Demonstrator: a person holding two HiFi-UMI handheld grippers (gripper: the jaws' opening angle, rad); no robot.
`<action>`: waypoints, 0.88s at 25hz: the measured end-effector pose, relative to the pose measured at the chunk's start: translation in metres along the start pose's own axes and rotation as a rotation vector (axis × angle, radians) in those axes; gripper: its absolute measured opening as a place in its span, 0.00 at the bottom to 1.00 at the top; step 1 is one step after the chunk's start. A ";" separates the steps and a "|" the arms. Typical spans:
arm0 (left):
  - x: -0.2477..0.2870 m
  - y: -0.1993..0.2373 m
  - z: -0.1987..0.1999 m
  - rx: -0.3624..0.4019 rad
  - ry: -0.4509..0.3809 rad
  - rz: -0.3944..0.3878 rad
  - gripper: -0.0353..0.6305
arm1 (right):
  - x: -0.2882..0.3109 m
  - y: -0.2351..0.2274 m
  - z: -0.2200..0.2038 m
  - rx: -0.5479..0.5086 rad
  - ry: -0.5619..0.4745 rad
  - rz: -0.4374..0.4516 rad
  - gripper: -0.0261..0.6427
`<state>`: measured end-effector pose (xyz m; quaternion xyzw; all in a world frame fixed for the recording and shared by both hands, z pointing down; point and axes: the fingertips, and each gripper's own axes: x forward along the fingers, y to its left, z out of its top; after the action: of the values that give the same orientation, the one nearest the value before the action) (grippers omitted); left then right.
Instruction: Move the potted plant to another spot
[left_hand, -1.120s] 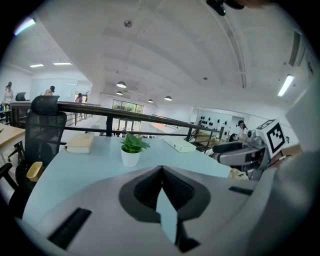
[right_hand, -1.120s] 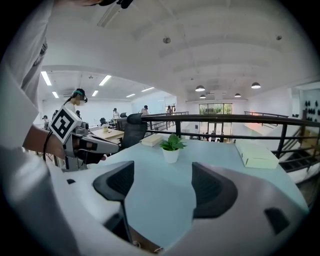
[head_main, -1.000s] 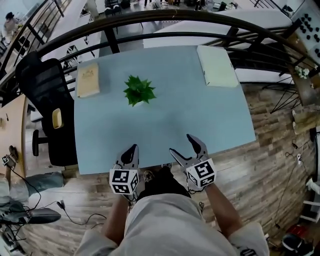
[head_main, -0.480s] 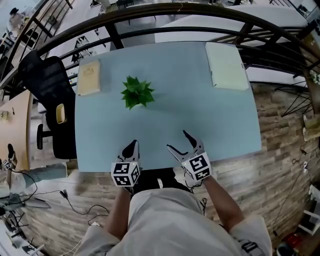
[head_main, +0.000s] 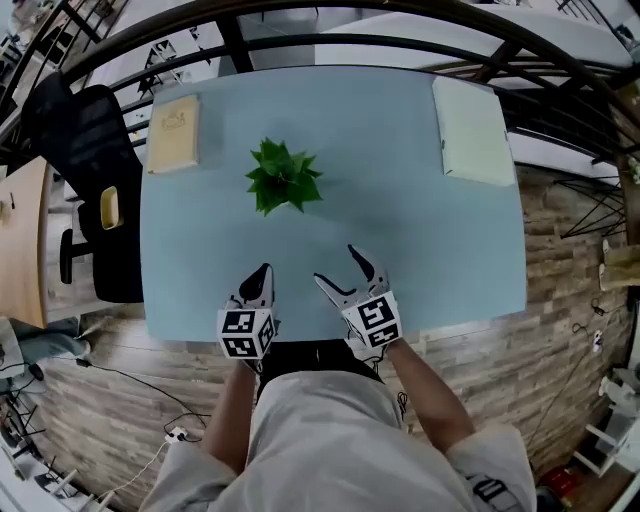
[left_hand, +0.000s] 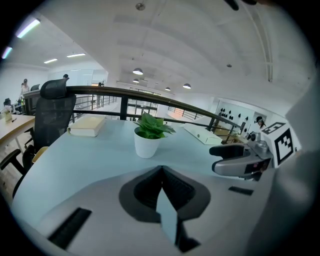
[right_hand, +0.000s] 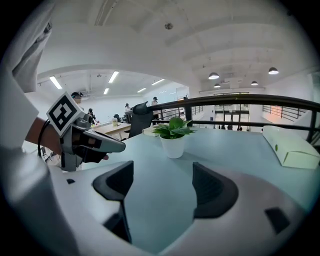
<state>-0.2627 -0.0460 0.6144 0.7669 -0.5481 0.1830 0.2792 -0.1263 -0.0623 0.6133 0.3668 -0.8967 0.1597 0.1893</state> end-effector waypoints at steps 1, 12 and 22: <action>0.003 0.002 0.000 0.001 0.003 -0.004 0.07 | 0.007 0.001 0.000 0.002 0.002 -0.003 0.59; 0.024 0.051 0.001 -0.019 0.033 -0.004 0.07 | 0.082 0.007 0.020 0.016 -0.020 -0.052 0.61; 0.044 0.095 0.005 -0.042 0.043 0.003 0.07 | 0.135 0.004 0.025 0.072 -0.020 -0.141 0.67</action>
<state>-0.3381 -0.1042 0.6581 0.7561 -0.5466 0.1885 0.3067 -0.2240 -0.1506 0.6529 0.4370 -0.8643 0.1745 0.1777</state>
